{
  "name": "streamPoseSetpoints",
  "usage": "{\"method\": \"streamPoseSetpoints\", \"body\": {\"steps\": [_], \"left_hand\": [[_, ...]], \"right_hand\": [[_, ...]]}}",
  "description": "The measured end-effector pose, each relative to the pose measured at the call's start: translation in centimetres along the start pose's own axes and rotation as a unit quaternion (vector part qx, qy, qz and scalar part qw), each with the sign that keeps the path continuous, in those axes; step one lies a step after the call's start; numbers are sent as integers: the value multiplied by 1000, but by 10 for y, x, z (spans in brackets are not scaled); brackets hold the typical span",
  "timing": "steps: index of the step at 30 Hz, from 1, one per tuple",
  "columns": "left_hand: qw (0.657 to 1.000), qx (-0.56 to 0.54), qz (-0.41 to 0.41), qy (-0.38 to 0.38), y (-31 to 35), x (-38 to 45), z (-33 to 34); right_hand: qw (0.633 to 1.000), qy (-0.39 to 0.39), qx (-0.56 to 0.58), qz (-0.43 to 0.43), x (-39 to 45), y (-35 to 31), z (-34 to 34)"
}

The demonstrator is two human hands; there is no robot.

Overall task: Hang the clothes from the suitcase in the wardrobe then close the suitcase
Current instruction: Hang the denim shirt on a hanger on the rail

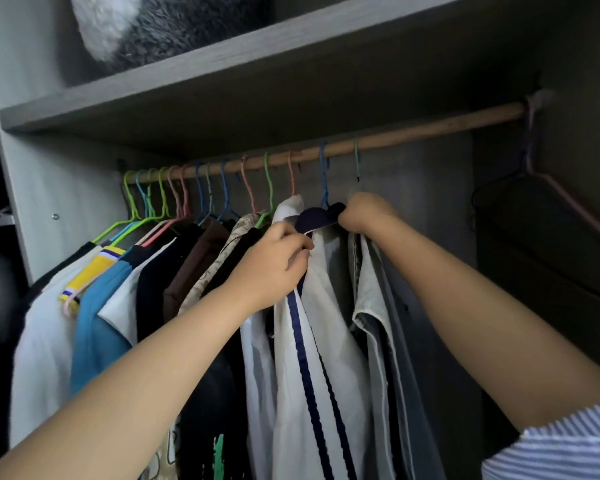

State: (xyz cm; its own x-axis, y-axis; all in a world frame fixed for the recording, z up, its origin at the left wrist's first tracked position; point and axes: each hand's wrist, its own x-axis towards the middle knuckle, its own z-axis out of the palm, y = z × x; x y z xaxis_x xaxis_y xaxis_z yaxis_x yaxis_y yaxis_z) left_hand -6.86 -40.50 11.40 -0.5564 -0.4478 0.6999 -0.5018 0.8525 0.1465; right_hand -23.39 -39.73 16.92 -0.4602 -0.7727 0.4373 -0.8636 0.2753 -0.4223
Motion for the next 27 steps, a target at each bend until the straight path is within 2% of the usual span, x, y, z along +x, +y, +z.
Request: {"method": "streamPoseSetpoints", "body": {"steps": [4,9,11,13,16,23,27], "left_hand": [[1000,3,7,-12,-3,-23,3],[994,61,-4,-89,3,-58,1],[992,82,0,-94,7,-75,-6],[991,101,-15,-90,10,-94,-18],[978,152,-61,-127,12,-137,-42],[948,178,-140,-225,24,-254,-99],[937,209,-161,-230,35,-314,-138]], "right_hand": [[999,-33,-7,-6,-27,0,2],[996,-25,-74,-41,-91,-12,14],[995,-38,-75,-62,-118,-15,19],[991,-43,-92,-88,-141,-13,22],[993,-36,-76,-78,-189,-6,19],[977,-172,-84,-95,-323,-17,31],[964,-215,-105,-114,-384,-41,42]]}}
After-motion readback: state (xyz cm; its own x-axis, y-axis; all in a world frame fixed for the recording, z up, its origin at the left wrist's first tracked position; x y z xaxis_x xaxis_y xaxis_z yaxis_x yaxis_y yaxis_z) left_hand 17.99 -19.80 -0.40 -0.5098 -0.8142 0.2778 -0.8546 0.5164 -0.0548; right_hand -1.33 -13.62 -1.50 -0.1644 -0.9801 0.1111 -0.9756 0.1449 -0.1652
